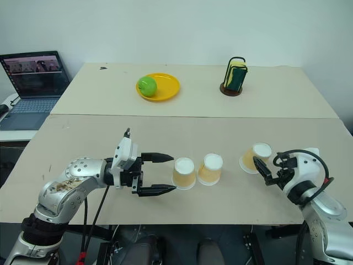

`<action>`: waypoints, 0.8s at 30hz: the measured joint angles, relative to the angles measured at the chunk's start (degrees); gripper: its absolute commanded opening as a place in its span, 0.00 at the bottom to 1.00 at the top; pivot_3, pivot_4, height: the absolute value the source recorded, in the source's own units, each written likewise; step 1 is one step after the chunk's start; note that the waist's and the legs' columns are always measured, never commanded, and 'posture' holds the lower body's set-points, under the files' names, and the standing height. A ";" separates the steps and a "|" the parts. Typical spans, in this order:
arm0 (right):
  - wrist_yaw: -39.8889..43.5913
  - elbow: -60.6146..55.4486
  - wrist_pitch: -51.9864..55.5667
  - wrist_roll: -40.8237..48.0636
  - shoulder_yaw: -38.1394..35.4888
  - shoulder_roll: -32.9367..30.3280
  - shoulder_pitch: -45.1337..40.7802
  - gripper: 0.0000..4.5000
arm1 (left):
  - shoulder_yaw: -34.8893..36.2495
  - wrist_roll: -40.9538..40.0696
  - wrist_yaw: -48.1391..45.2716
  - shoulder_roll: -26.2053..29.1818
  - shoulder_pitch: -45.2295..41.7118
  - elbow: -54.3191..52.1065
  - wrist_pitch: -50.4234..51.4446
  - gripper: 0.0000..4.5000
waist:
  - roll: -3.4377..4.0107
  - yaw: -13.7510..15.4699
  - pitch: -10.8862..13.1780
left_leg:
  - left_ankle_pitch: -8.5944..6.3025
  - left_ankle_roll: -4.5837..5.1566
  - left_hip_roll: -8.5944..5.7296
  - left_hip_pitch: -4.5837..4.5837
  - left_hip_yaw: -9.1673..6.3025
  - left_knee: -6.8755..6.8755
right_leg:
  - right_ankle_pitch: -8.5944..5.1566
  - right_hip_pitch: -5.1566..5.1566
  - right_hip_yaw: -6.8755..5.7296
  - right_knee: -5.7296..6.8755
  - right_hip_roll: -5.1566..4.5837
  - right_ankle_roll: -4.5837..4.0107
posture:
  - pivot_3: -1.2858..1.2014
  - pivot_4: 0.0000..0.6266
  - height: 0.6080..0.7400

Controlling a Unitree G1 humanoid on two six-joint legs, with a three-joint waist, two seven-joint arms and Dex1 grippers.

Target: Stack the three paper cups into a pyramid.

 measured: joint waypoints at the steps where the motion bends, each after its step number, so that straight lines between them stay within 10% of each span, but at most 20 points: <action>1: 0.03 0.58 -0.21 -0.32 0.56 0.06 -0.90 1.00 | -0.01 0.00 -0.01 0.01 -0.01 0.13 -0.04 0.99 | 0.00 -0.02 0.00 | 0.00 0.00 0.00 0.00 0.00 0.00 | 0.00 0.00 0.00 0.00 0.00 0.00 | 0.52 0.24 0.96; 24: -0.02 8.50 -3.08 -3.16 4.89 1.95 -8.41 1.00 | -0.32 -0.20 1.96 -0.01 -0.93 -0.23 1.55 0.99 | 0.01 0.00 0.00 | 0.00 0.00 0.00 -0.01 0.01 -0.01 | 0.00 -0.01 0.00 0.01 -0.01 0.00 | 0.52 0.24 0.96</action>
